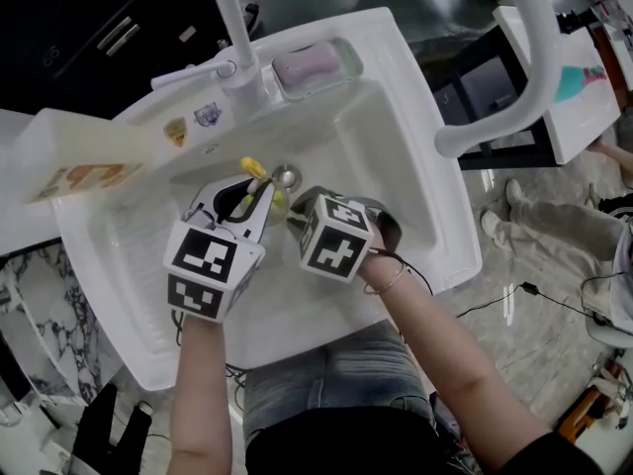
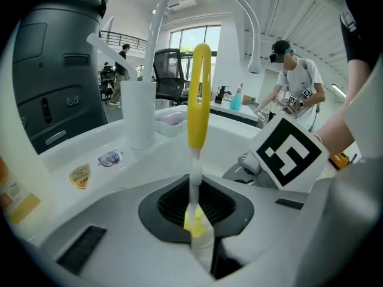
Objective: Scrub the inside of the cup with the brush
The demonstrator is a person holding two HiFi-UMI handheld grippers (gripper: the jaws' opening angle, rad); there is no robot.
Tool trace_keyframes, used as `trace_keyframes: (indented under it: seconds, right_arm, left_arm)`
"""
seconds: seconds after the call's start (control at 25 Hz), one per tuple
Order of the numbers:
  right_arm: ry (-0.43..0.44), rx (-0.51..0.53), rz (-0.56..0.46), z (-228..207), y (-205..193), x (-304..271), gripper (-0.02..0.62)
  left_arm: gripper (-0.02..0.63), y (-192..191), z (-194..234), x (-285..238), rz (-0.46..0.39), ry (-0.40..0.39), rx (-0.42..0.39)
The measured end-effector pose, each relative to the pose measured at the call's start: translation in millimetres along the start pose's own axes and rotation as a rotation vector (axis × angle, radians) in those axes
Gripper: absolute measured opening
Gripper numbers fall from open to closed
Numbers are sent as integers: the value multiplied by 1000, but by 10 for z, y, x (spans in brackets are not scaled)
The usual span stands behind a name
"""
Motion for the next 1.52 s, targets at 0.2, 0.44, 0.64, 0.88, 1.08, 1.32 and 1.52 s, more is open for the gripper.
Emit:
trace_keyframes:
  seconds: [0.2,0.44,0.64,0.88,1.08,1.32,1.52]
  right_arm:
    - [3,-14,-10,3,4,-4,51]
    - [15,-22,-21,0,1,-1,51]
    - [16,-25,-29,-6,10,2,51]
    - [19,-27,-31,-4,7,5,51]
    - [15,-9,-18,-6,9,5,51]
    - [13,-25,-21,-2,7,8,51]
    - [21,-25,-21,-1,5,7,51]
  left_arm:
    - [44,72,131,-30,-9,16,-2]
    - [44,17,256,39,3,4,-36]
    - [44,-108,249,137,26,-19,-125]
    - [44,-232,229,264,28,-46,-163]
    - [44,-282,148,349,21,-50,-177]
    - [44,-238,8,402,-3,-19,-191]
    - [44,-134,-68,443,-23,-15,-189]
Point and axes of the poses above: the fingertips, and each gripper's own axes: x backward along the fingers, z to its left, y out of its top, the point moved 6 cm from there along x, backward along the fingers, and after that the axes turned 15 degrees about y, right-handed, at the moved point
